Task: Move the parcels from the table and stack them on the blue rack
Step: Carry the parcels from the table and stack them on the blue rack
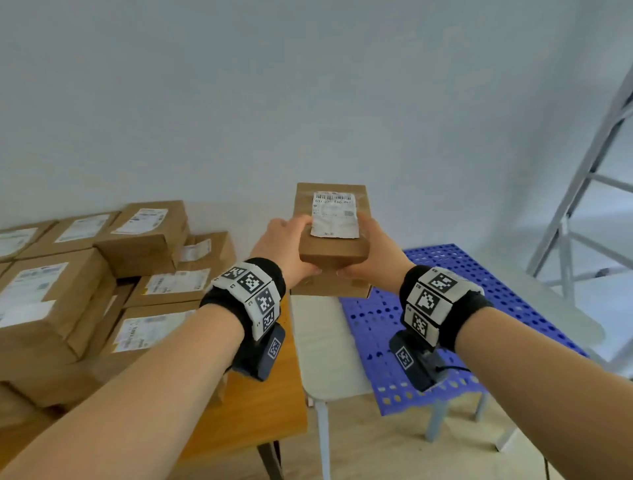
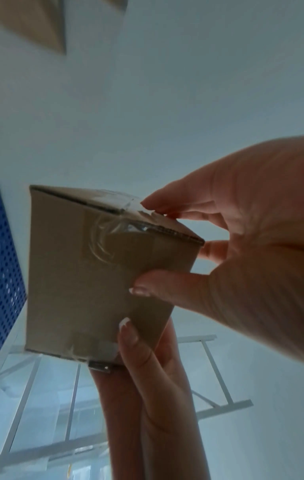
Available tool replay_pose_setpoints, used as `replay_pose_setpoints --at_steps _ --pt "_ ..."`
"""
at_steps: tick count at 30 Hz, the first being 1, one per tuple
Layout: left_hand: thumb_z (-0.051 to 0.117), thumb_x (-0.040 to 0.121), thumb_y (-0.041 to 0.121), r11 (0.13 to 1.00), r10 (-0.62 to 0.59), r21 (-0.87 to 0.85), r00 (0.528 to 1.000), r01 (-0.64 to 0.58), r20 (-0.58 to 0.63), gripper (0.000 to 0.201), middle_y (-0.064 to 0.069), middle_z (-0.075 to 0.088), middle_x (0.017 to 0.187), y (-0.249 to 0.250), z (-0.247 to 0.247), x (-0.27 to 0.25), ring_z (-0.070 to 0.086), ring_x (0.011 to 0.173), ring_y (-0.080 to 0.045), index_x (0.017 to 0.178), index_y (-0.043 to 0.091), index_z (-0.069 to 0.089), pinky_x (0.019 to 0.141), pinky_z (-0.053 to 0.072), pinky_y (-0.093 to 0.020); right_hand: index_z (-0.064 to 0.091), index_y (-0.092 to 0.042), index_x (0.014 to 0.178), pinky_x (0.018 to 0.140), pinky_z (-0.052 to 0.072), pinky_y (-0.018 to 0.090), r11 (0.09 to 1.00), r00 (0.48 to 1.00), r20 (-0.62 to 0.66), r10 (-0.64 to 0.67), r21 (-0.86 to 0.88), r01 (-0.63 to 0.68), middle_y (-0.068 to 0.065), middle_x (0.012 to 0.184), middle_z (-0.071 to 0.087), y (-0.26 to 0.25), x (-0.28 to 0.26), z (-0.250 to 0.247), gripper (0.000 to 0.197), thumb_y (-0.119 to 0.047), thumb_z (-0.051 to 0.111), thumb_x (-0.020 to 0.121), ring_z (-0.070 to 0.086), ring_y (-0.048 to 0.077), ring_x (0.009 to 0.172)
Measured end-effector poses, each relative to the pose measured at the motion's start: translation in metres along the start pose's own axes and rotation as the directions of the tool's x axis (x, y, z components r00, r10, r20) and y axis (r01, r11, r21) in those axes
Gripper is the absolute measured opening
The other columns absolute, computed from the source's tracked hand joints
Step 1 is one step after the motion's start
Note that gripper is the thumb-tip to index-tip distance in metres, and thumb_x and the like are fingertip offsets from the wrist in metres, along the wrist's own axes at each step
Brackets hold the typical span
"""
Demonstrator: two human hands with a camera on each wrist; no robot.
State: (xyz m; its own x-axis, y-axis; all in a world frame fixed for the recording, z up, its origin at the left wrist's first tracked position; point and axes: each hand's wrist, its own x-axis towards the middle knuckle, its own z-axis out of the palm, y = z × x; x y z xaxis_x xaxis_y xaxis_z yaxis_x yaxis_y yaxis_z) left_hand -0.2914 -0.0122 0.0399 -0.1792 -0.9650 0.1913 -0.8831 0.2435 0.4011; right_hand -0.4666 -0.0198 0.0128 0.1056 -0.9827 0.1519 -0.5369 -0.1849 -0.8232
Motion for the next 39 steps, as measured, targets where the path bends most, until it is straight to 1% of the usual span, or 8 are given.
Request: replay_pose_setpoints --at_steps 5,11,18,22,25,30,36,39 --pt "0.077 0.072 0.031 0.996 0.054 -0.07 0.997 -0.05 0.058 0.09 -0.01 0.034 0.13 0.097 0.07 0.026 0.052 0.108 -0.026 0.144 0.032 0.023 0.09 0.042 -0.031 0.018 -0.035 0.147 0.08 0.056 0.034 0.994 0.996 -0.036 0.079 -0.074 -0.081 0.01 0.133 0.044 0.081 -0.014 -0.096 0.101 -0.007 0.074 0.069 0.057 0.024 0.105" --pt "0.077 0.072 0.033 0.994 0.086 -0.075 0.981 -0.074 0.173 0.092 -0.011 0.033 0.129 0.169 0.129 0.07 0.052 0.107 -0.027 0.145 0.03 0.02 0.091 0.042 -0.031 0.022 -0.029 0.147 0.074 0.053 0.027 0.981 0.983 -0.041 0.177 -0.076 -0.18 0.009 0.134 0.041 0.156 -0.011 -0.165 0.094 -0.006 0.073 0.072 0.057 0.022 0.102" --pt "0.077 0.071 0.038 0.996 0.074 -0.076 0.953 -0.053 0.294 0.099 -0.012 0.031 0.131 0.192 0.205 0.147 0.052 0.109 -0.029 0.147 0.028 0.015 0.091 0.046 -0.035 0.025 -0.02 0.147 0.081 0.045 0.024 0.959 0.961 0.007 0.278 -0.06 -0.277 0.008 0.14 0.042 0.236 0.039 -0.201 0.093 -0.002 0.075 0.071 0.051 0.016 0.103" --pt "0.076 0.072 0.039 0.995 0.047 -0.097 0.937 -0.014 0.347 0.097 -0.013 0.031 0.133 0.193 0.246 0.2 0.05 0.113 -0.03 0.146 0.029 0.015 0.093 0.046 -0.036 0.024 -0.019 0.148 0.08 0.041 0.021 0.94 0.942 0.049 0.332 -0.1 -0.326 0.008 0.14 0.043 0.279 0.084 -0.216 0.091 -0.004 0.074 0.073 0.048 0.015 0.104" --pt "0.076 0.072 0.038 0.997 0.025 -0.083 0.913 0.01 0.407 0.096 -0.014 0.03 0.136 0.198 0.275 0.233 0.047 0.118 -0.032 0.146 0.029 0.015 0.096 0.043 -0.038 0.024 -0.022 0.148 0.083 0.044 0.024 0.921 0.923 0.069 0.378 -0.126 -0.368 0.007 0.138 0.043 0.312 0.11 -0.223 0.092 -0.007 0.075 0.072 0.051 0.021 0.111" --pt "0.077 0.071 0.037 0.997 -0.05 -0.031 0.868 0.075 0.494 0.096 -0.016 0.032 0.135 0.214 0.319 0.271 0.049 0.115 -0.033 0.146 0.029 0.018 0.095 0.043 -0.038 0.027 -0.029 0.144 0.091 0.05 0.035 0.905 0.9 0.127 0.418 -0.143 -0.4 0.008 0.139 0.039 0.369 0.141 -0.235 0.093 -0.009 0.076 0.068 0.049 0.025 0.115" --pt "0.077 0.072 0.035 0.971 -0.215 0.005 0.858 0.24 0.467 0.093 -0.012 0.031 0.132 0.24 0.369 0.293 0.053 0.107 -0.03 0.144 0.031 0.019 0.088 0.045 -0.035 0.03 -0.025 0.145 0.089 0.036 0.018 0.932 0.913 0.21 0.35 -0.176 -0.317 0.006 0.143 0.03 0.426 0.174 -0.261 0.092 0.002 0.073 0.068 0.037 0.022 0.127" --pt "0.075 0.073 0.034 0.954 -0.281 0.034 0.853 0.297 0.44 0.091 -0.01 0.03 0.131 0.256 0.387 0.298 0.056 0.102 -0.029 0.144 0.031 0.018 0.086 0.047 -0.034 0.028 -0.026 0.145 0.091 0.039 0.019 0.942 0.912 0.26 0.318 -0.194 -0.274 0.006 0.148 0.023 0.447 0.18 -0.27 0.09 0.003 0.069 0.07 0.034 0.023 0.132"
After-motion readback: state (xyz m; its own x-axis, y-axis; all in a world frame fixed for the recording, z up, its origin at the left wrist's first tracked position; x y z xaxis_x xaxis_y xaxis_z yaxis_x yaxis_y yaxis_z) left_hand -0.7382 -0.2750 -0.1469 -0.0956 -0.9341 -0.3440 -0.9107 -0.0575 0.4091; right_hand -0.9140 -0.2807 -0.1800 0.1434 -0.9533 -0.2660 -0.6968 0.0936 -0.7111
